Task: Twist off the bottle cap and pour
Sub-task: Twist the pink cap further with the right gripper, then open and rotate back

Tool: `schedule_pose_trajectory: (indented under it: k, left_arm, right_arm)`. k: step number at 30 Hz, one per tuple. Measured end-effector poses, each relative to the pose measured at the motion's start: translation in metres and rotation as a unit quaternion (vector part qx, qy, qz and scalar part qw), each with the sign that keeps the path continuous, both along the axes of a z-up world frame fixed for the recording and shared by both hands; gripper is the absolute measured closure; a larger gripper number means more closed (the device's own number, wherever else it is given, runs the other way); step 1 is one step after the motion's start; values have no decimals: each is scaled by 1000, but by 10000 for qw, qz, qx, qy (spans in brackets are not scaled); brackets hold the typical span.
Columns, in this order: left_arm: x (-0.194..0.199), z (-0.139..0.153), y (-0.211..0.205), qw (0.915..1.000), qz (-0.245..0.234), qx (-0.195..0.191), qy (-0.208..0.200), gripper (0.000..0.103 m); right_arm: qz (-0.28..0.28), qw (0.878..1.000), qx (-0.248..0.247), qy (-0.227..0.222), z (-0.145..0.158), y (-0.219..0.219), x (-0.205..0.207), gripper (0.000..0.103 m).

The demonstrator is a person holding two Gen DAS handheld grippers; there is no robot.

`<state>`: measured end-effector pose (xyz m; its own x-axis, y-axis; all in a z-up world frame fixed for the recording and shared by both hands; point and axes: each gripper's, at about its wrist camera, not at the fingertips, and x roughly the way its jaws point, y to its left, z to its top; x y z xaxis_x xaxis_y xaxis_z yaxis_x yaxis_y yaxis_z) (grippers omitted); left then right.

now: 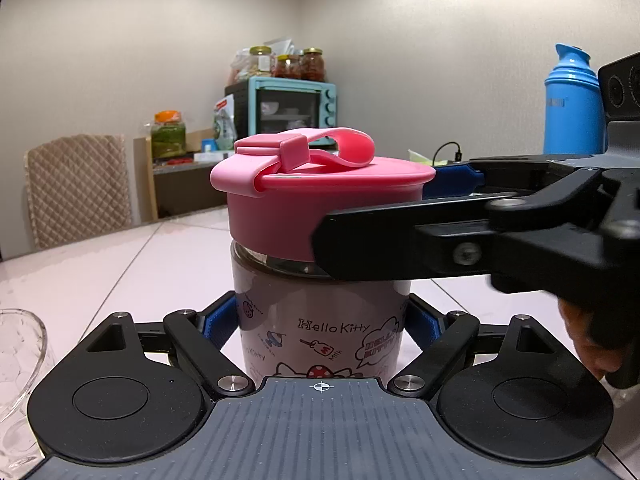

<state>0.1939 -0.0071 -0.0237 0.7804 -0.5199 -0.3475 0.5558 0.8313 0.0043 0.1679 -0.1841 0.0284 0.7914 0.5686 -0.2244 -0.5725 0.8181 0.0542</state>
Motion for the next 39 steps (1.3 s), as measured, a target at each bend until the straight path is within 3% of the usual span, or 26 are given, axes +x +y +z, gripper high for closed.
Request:
schedule_pose_trajectory:
  k: [15,26,31,39]
  left_arm:
    - [0,0,0,10000,-1,0,0,14]
    - [0,0,0,10000,-2,1,0,14]
    - [0,0,0,10000,-3,0,-1,14]
    - [0,0,0,10000,-5,-3,1,14]
  right_arm:
    - [-293,9996,17,3,-6,20,-3,6]
    - [-383,9992,71,-2,-15,22,0,17]
    - [-157,9999,-69,-21,-11,18,2,18]
    - [1007,9946,-196,129,0,-14,25,18]
